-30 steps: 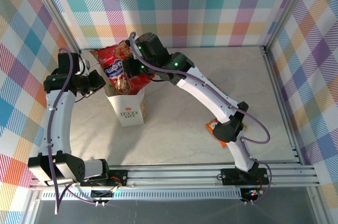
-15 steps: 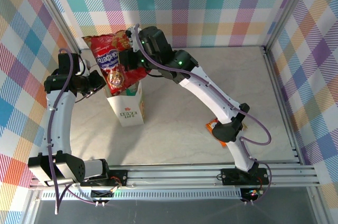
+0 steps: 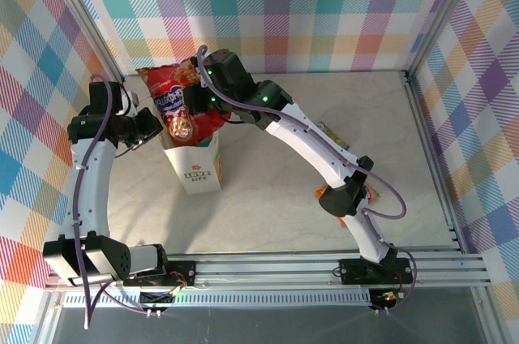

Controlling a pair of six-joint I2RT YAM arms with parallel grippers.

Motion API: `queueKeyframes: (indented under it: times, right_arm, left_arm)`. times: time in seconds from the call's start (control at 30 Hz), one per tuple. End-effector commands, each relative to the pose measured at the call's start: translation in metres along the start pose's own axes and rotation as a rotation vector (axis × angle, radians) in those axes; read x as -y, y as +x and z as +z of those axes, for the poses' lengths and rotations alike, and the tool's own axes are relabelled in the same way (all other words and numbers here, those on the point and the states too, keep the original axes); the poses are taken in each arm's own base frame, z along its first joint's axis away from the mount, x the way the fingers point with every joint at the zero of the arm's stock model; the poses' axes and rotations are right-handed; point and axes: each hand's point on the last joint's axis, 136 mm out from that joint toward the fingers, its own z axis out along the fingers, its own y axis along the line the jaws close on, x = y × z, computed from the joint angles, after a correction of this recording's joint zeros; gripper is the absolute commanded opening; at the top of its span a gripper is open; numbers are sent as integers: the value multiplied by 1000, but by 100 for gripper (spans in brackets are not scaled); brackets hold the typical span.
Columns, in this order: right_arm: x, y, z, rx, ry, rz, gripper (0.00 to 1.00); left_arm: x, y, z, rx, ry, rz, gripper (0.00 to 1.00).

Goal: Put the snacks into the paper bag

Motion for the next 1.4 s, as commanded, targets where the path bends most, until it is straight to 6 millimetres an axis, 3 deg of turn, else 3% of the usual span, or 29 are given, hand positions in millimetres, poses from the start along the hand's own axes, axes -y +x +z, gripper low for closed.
queueKeyframes:
  times: [0.0, 0.3, 0.67, 1.0, 1.37]
  right_arm:
    - [-40, -57, -44, 204, -104, -7, 0]
    - [-35, -51, -56, 177, -62, 8, 0]
    - [-28, -34, -48, 106, -46, 40, 0]
    - [-35, -26, -48, 69, -75, 48, 0]
    - [-16, -11, -40, 25, 10, 47, 0]
  left_arm:
    - [-5, -5, -6, 31, -9, -24, 12]
    - [-17, -16, -18, 98, -44, -91, 21]
    - [-3, -36, -21, 140, 24, -130, 24]
    - [-10, -41, -11, 131, -7, -141, 13]
    - [-9, -42, -16, 147, -8, -136, 10]
